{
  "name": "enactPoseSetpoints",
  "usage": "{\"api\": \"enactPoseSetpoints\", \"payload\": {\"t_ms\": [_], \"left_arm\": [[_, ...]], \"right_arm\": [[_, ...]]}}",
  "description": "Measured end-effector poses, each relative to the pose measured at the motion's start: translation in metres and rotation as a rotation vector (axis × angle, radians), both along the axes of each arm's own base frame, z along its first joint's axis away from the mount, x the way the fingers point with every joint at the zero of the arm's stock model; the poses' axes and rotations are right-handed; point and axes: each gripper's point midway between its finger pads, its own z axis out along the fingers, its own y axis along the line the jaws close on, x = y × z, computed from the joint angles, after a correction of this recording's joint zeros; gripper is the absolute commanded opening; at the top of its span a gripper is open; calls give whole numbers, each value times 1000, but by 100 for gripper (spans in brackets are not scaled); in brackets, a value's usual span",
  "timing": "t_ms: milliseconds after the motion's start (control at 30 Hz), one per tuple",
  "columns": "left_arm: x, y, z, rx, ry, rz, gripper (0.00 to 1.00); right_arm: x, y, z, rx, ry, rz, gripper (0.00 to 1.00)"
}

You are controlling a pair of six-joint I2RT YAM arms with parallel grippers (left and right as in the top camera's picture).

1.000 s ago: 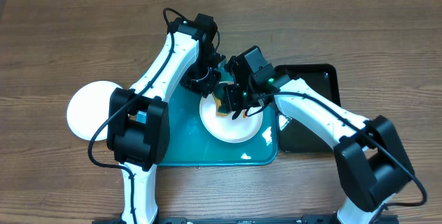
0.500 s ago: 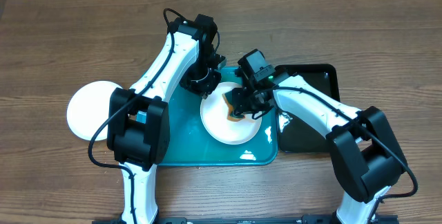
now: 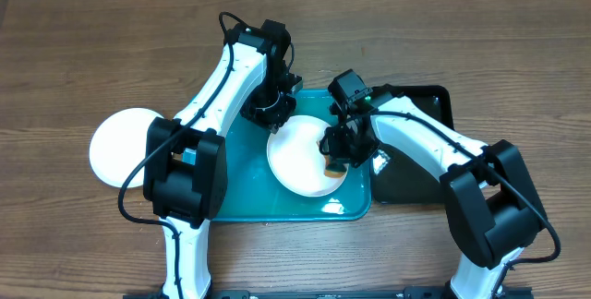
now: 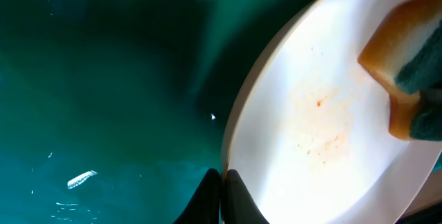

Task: Clean dirty plates on tray and stack at the side
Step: 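Scrub the white plate surface with the sponge in the right gripper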

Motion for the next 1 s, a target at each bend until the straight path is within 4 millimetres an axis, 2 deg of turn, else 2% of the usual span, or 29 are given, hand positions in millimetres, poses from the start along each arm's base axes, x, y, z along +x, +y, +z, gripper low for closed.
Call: {"api": "enactPoseSetpoints", "payload": {"t_ms": [100, 167, 267, 333, 467, 700, 867, 1000], "left_arm": [[0, 0, 0, 0, -1, 0, 4], [0, 0, 0, 0, 0, 0, 4], [0, 0, 0, 0, -1, 0, 4], [0, 0, 0, 0, -1, 0, 4], [0, 0, 0, 0, -2, 0, 4], [1, 0, 0, -1, -5, 0, 4], [1, 0, 0, -1, -5, 0, 4], [1, 0, 0, -2, -5, 0, 4]], "right_arm": [[14, 2, 16, 14, -49, -4, 4], [32, 3, 44, 29, -144, -14, 4], [43, 1, 72, 38, -232, -24, 4], [44, -2, 81, 33, -254, -27, 4], [39, -7, 72, 9, -239, -15, 4], [24, -13, 32, -13, -218, 8, 4], [16, -15, 10, -1, -210, 11, 4], [14, -12, 1, 28, -218, 13, 4]]}}
